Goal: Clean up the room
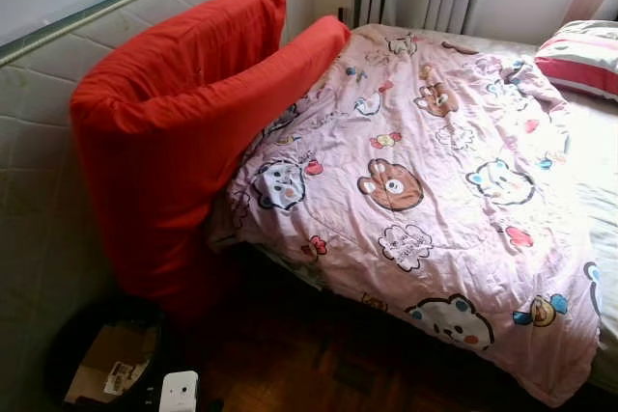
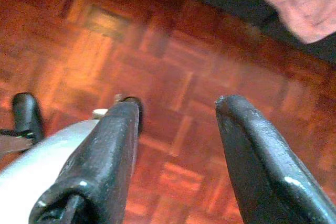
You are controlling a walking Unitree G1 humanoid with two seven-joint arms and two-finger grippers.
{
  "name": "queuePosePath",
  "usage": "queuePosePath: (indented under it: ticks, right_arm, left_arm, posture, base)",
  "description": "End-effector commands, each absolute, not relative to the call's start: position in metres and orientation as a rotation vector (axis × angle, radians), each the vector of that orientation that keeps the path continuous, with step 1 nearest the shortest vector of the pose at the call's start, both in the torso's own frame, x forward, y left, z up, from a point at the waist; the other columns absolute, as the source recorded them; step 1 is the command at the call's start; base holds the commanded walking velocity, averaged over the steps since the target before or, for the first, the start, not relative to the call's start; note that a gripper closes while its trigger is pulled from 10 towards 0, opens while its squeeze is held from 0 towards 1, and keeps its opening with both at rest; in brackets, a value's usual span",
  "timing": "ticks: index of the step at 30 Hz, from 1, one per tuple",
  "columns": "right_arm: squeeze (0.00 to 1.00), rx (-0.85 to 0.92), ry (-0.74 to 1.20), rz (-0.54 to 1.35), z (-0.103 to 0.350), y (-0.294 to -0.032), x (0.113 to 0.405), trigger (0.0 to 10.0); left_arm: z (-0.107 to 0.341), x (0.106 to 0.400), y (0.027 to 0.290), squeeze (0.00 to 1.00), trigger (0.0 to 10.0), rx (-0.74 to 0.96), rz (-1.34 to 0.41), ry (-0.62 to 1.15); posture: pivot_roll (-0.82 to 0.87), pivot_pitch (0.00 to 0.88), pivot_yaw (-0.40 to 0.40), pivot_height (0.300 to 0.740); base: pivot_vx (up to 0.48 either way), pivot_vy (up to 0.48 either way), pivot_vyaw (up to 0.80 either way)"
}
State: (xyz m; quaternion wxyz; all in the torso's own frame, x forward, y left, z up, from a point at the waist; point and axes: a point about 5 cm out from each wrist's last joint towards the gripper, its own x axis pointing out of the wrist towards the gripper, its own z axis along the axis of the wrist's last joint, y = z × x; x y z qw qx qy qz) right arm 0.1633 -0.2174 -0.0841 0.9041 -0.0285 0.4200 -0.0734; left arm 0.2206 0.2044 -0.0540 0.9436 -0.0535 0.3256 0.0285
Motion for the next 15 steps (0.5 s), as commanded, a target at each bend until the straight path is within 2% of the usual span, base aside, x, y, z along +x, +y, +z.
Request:
queuePosePath:
  ticks: [1, 15]
  right_arm:
    - [0.00, -0.075, 0.867, -0.149, -0.085, -0.217, 0.161, 10.0]
    - [0.00, -0.109, 0.909, -0.077, -0.088, -0.207, 0.161, 10.0]
  left_arm:
    - [-0.064, 0.205, 0.210, 0.00, 10.0, -0.121, 0.098, 0.725]
    - [-0.069, 0.198, 0.209, 0.00, 10.0, -0.122, 0.102, 0.763]
  posture:
    - [-0.08, 0.140, 0.039, 0.740]
    - [-0.07, 0.131, 0.032, 0.740]
  base:
    - [0.000, 0.000, 0.75]
    - [0.000, 0.000, 0.76]
